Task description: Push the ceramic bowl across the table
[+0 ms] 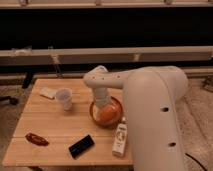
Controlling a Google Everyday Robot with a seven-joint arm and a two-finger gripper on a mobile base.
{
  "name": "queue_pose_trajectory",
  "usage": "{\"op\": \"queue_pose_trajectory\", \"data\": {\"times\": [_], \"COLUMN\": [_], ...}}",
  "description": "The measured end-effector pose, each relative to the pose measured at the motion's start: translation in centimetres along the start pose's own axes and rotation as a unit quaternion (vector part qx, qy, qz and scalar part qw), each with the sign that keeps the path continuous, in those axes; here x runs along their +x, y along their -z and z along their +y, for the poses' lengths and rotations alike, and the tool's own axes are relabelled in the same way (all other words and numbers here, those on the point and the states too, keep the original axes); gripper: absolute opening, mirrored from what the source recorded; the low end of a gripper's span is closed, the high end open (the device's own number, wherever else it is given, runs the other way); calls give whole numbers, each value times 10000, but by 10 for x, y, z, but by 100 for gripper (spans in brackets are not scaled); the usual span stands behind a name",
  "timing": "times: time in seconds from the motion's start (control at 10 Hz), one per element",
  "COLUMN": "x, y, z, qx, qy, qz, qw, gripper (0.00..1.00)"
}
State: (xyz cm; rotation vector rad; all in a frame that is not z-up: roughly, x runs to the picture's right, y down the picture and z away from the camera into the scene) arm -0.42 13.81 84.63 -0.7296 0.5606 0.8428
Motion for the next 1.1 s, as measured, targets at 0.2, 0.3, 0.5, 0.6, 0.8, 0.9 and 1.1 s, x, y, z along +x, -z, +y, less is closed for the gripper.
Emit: {"op": "queue_pose_trajectory", "data": {"times": [0.2,0.3,0.5,0.6,0.8,0.9,1.1], "x": [0,0,0,0,0,0,0], "y": [0,1,0,0,-1,-1,-1], "z": [1,1,1,0,0,0,0], "qx": [13,20,33,40,50,58,66], "qy": [18,24,39,46,59,68,78], "qz": [-7,-14,-17,-19,-25,-30,-35], "qw": [10000,10000,10000,10000,10000,10000,9999], "gripper": [80,80,80,80,80,80,80]}}
